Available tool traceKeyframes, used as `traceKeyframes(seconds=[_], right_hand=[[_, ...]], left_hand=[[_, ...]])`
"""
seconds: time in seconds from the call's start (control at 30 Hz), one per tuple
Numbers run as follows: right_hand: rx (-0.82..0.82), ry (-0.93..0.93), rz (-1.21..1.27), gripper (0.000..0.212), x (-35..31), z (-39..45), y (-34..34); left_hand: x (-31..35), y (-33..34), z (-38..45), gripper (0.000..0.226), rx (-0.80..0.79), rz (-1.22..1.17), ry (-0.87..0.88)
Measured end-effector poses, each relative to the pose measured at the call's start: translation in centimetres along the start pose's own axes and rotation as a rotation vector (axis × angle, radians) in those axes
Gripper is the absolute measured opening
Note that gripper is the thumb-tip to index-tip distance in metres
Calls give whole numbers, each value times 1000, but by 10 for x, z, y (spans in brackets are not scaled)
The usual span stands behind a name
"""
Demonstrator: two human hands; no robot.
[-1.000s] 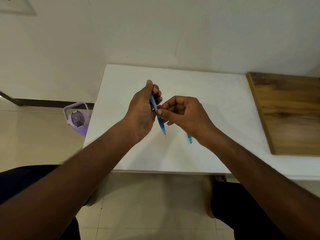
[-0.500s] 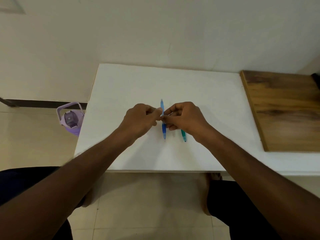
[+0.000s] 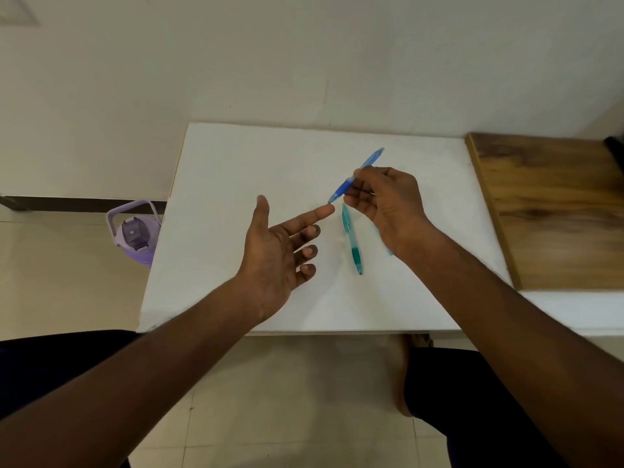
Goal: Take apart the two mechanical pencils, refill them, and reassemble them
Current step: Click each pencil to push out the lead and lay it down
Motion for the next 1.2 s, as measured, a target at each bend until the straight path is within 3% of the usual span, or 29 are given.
traceKeyframes(seconds=[0.2, 0.3, 0.4, 0.53, 0.67, 0.9, 1.1, 1.2], right_hand=[[7, 1, 14, 15, -1, 0, 0], [14, -24, -41, 20, -4, 3, -1], [-79, -61, -318, 20, -1, 0, 10], [-208, -98, -798, 20, 25, -9, 33], [-217, -156, -1017, 20, 44, -5, 47], [-201, -146, -1127, 23, 52, 1, 49], [-103, -351, -1114, 23, 1, -5, 29], [-35, -405, -1317, 25, -12, -1, 12]], left_hand=[[4, 1, 1, 89, -2, 32, 23], [12, -9, 1, 81, 130, 203, 69], [35, -21, -1, 57, 312, 483, 178], [51, -28, 4, 36, 372, 641, 256], [58, -29, 5, 24, 359, 650, 329], [70, -28, -2, 21, 397, 639, 455], [76, -26, -5, 20, 384, 603, 459], [81, -23, -8, 20, 370, 594, 500]])
Point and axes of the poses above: each hand's wrist, its own z-axis towards the middle knuckle, its own y-axis out of the palm, x = y × z, the point moved 7 cm from there along z, towards the middle knuckle, and after that the axes turned 2 degrees about y, right-handed, at the moved point
